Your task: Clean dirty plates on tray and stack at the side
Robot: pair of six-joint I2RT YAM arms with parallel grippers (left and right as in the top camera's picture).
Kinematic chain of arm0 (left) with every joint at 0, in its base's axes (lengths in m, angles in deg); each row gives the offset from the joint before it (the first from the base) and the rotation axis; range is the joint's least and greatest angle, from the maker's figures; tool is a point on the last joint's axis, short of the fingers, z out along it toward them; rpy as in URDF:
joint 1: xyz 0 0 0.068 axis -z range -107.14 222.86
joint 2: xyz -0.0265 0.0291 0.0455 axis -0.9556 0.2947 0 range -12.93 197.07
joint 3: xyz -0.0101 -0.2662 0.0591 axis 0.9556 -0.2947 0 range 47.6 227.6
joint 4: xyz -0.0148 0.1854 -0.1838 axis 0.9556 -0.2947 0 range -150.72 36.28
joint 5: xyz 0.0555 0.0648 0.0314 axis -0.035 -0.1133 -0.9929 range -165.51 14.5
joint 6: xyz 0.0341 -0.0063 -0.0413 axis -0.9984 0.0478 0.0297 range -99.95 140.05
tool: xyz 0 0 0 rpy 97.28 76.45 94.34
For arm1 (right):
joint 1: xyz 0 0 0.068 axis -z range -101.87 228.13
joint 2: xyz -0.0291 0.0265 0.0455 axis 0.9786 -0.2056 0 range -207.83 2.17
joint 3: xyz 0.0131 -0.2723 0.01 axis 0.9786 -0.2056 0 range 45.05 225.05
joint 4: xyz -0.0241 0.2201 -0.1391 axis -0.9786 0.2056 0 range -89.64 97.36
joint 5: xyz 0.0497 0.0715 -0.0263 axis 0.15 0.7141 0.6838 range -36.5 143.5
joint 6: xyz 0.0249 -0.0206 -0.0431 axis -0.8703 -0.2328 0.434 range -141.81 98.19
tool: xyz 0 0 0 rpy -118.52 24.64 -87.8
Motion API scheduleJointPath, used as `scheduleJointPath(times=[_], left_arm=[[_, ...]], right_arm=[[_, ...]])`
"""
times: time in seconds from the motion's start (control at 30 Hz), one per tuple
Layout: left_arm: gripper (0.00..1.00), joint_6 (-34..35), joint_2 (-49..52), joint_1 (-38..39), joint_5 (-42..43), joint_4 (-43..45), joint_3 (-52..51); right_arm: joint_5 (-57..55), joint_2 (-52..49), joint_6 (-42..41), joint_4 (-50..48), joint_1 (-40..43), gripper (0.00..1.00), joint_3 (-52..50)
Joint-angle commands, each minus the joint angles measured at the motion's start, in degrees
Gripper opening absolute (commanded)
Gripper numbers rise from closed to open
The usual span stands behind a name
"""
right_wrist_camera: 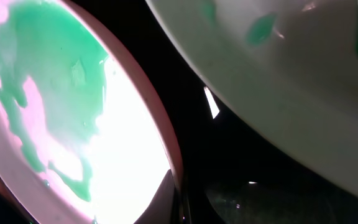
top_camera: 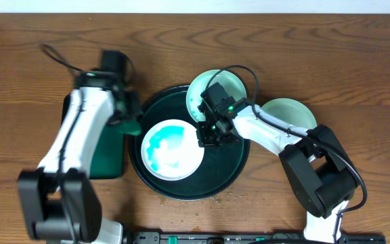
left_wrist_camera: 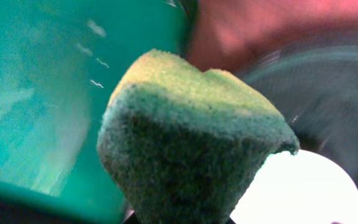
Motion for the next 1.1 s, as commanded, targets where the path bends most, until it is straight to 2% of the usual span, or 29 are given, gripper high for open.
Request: scheduleJointPath(times=[0.0,0.13,0.3,0.53,0.6,0.8,1.07], left_arm=[[0.07,-1.81,-3.65,-3.50,-1.92,-1.29,2.99],[0.07,-1.79,-4.81,-8.24,-1.92,-1.27,2.97],[0.07,-1.79,-4.24,-12.66,-1.95,-1.20,2.91],[0.08,-1.79,-4.24,-15.50,-1.97,-1.03,2.91],[0.08,-1.79,-4.24,-15.54,-1.97,-0.81,2.91],[0.07,-1.79,-4.24,-15.54,-1.99,-0.81,2.69],[0.08,-1.79,-4.24,-15.54,-1.99,-0.81,2.69]], right_arm=[[1.36,1.90,5.46,0.42,0.52,0.01,1.68],[-2.25,6.69,9.03,0.48,-0.11,0.01,1.75],[-12.52,14.51,10.75,0.98,-1.97,0.01,1.77],[-31.87,23.26,16.15,2.82,-6.62,0.01,1.75],[-41.64,24.83,18.49,2.75,-9.07,0.01,1.75],[-67.76,25.62,24.76,0.98,-18.29,0.01,1.77],[-82.05,25.64,34.95,-8.41,-27.10,0.01,1.77]])
